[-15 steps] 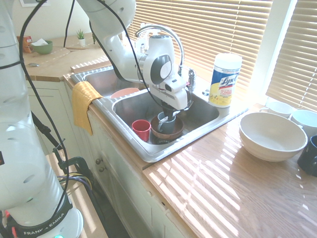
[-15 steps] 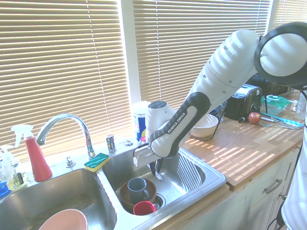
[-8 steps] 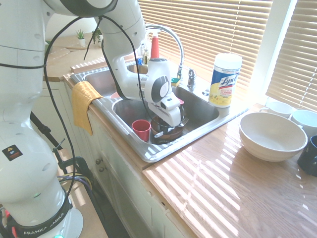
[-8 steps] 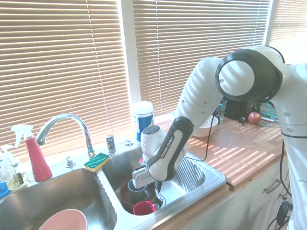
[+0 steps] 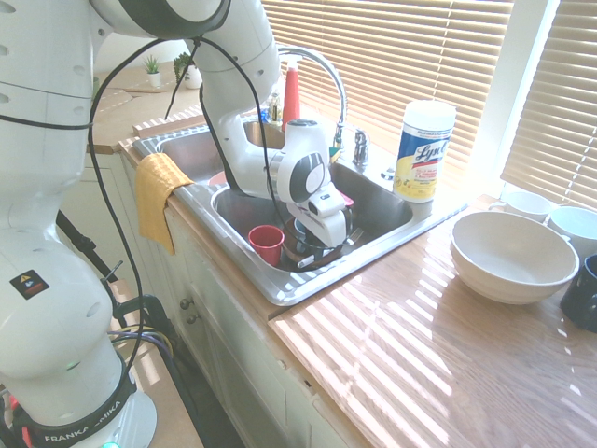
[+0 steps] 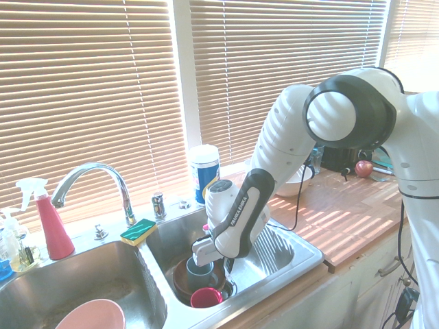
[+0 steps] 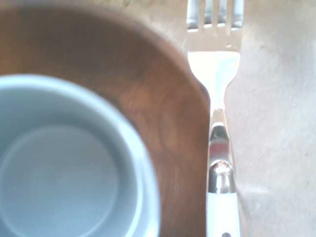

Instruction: Put the fork into the sink

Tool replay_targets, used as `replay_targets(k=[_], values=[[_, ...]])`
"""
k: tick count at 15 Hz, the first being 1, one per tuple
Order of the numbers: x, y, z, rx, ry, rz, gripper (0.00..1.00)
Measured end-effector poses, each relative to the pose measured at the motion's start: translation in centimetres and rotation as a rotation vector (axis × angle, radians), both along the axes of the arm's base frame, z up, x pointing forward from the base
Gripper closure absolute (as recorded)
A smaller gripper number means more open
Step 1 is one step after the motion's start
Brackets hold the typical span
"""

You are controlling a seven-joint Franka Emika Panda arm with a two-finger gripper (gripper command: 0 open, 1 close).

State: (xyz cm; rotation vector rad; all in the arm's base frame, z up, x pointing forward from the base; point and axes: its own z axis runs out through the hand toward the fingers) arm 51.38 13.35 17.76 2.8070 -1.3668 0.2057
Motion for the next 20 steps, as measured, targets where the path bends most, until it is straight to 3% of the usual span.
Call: replay_targets(k=[12, 20], values=[[0.2, -4.9, 0.1, 0.008, 0.012, -0.019, 1.00], [-2.1, -4.6, -3.8, 0.008, 0.057, -0.010, 1.00]])
